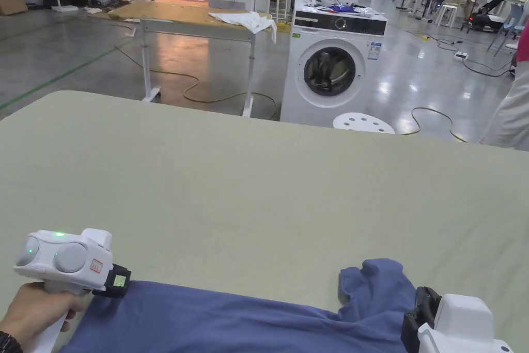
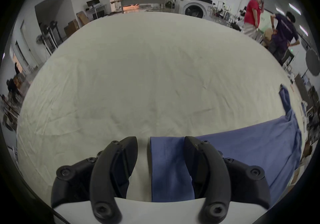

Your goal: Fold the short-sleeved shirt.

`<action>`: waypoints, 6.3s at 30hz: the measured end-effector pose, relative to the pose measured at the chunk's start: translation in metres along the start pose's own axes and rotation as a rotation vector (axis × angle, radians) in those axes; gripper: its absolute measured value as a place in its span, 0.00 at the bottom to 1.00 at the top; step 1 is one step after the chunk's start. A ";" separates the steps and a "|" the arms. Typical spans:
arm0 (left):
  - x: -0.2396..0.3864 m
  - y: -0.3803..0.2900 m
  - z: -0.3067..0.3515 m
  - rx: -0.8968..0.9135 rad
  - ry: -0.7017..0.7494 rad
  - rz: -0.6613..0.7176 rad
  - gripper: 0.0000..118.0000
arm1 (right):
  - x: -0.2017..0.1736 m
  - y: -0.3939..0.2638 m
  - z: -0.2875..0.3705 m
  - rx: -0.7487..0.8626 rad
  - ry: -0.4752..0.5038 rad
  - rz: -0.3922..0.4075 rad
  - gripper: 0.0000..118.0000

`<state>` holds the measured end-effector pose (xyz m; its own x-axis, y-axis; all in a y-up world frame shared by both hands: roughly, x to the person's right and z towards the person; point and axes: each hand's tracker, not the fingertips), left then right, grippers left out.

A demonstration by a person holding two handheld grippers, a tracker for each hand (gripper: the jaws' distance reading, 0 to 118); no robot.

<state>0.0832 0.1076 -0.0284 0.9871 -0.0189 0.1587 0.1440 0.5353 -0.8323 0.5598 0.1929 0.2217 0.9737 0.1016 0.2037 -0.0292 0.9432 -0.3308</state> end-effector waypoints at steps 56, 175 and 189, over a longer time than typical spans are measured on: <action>-0.022 -0.216 0.198 0.237 -0.218 0.041 0.02 | 0.109 -0.042 0.097 -0.562 0.178 0.045 0.01; 0.070 -0.155 0.209 -0.045 -0.513 0.165 0.05 | -0.053 -0.004 0.061 0.084 0.159 -0.026 0.01; 0.149 -0.161 0.116 -0.223 -0.340 0.065 0.23 | -0.030 -0.018 0.063 0.040 0.103 -0.037 0.01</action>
<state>0.1990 0.1163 0.1905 0.9207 0.3094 0.2378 0.1307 0.3297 -0.9350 0.5171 0.1929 0.2799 0.9923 0.0357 0.1185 -0.0002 0.9578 -0.2873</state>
